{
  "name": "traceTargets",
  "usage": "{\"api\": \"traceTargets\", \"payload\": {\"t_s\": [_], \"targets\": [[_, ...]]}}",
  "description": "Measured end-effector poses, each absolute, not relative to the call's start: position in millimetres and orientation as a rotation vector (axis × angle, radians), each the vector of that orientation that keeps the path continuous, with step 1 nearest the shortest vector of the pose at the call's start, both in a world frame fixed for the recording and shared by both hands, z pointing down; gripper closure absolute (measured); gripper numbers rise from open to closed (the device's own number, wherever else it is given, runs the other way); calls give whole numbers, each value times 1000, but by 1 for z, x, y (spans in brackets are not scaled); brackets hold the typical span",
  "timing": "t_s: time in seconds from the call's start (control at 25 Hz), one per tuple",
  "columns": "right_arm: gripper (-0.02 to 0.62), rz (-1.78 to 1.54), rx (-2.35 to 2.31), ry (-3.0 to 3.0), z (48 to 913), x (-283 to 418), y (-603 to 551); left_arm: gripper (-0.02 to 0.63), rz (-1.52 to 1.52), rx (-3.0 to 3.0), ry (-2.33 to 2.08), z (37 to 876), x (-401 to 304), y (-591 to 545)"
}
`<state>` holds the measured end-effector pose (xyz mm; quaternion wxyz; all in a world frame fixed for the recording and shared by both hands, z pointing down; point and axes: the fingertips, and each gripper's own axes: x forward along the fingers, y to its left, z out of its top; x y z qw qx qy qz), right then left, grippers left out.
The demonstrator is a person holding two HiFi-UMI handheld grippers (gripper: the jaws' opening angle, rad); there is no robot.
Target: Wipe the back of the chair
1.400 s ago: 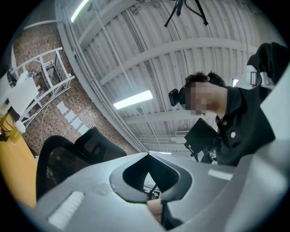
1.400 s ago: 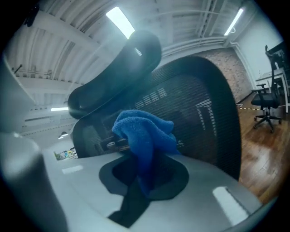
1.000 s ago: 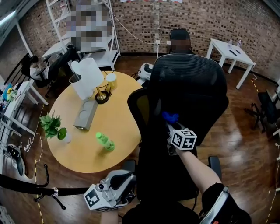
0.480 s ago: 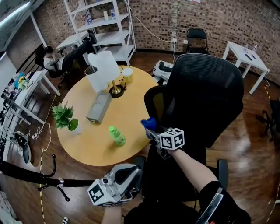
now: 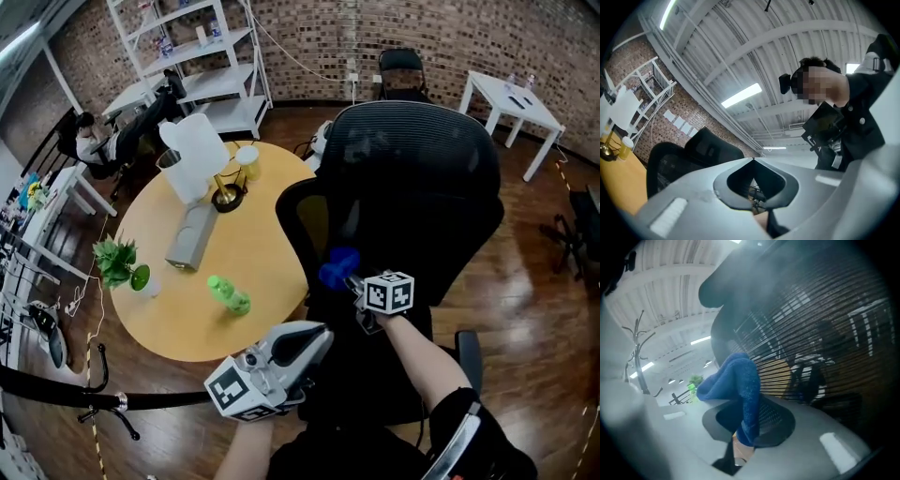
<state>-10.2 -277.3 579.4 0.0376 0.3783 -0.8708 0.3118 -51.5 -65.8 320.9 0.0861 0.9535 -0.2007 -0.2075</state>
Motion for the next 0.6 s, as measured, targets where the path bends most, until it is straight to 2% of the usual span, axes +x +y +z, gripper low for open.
{"api": "traceTargets", "payload": {"t_s": [0.6], "targets": [[541,951,1820,-2372,588,255,-249,614,-570,2831,-283,333,56,-77]]}}
